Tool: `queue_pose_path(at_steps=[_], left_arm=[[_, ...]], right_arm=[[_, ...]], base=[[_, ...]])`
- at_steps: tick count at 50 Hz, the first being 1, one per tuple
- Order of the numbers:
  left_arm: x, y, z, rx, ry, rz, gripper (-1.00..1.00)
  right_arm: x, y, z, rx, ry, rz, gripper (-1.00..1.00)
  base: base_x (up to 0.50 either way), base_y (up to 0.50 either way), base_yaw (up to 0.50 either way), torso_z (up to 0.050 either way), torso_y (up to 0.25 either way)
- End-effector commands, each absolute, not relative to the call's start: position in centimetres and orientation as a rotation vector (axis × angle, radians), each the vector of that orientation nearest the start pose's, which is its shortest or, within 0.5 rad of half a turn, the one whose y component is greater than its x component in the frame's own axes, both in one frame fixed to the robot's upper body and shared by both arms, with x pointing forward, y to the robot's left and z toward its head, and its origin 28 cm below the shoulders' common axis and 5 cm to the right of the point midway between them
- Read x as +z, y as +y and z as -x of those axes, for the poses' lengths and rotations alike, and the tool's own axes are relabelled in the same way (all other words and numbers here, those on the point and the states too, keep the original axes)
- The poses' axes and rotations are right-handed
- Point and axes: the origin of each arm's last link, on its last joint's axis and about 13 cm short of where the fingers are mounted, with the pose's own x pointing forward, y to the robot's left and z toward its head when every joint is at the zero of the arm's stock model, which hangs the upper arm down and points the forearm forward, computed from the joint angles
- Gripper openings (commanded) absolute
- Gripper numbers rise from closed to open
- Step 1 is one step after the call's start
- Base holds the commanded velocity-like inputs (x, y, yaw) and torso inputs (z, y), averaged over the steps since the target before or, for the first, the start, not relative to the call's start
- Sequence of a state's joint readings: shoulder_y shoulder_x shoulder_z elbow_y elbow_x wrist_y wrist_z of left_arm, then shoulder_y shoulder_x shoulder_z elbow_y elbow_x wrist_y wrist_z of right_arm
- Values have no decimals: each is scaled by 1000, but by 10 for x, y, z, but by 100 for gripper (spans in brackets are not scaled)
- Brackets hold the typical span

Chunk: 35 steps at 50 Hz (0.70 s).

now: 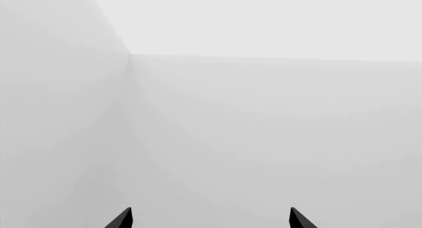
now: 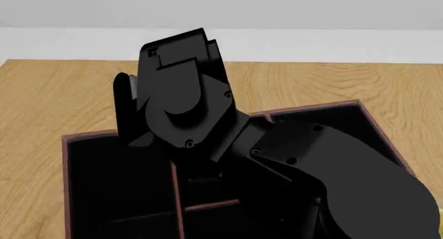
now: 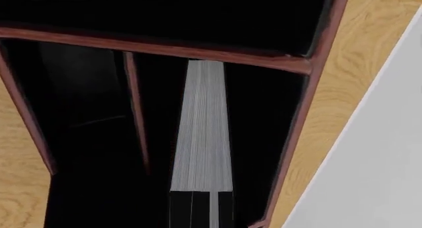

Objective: Pick up the book and place it in the front compartment of the caddy.

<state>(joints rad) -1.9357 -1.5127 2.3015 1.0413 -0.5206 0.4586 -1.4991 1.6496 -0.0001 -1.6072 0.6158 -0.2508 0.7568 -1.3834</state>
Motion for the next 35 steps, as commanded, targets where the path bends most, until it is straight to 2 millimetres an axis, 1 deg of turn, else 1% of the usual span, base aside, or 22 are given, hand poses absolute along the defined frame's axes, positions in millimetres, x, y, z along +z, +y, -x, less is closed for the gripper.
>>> queue_pose_path(at_steps=[1, 8, 21, 28, 35], left_arm=[[244, 250, -110, 120, -738, 56, 100], [243, 249, -113, 119, -734, 57, 100], [244, 249, -113, 116, -738, 61, 100], [244, 249, -113, 112, -740, 64, 100], [244, 249, -112, 110, -746, 69, 100]], right_arm=[[312, 2, -397, 889, 866, 1719, 100], [312, 1, -398, 886, 867, 1721, 100], [324, 4, -395, 876, 853, 1725, 100], [336, 6, -391, 864, 849, 1730, 100], [357, 11, -381, 849, 827, 1731, 100]], base=[[11, -3, 0, 0, 0], [0, 0, 0, 0, 0], [0, 0, 0, 0, 0], [0, 0, 0, 0, 0], [0, 0, 0, 0, 0]])
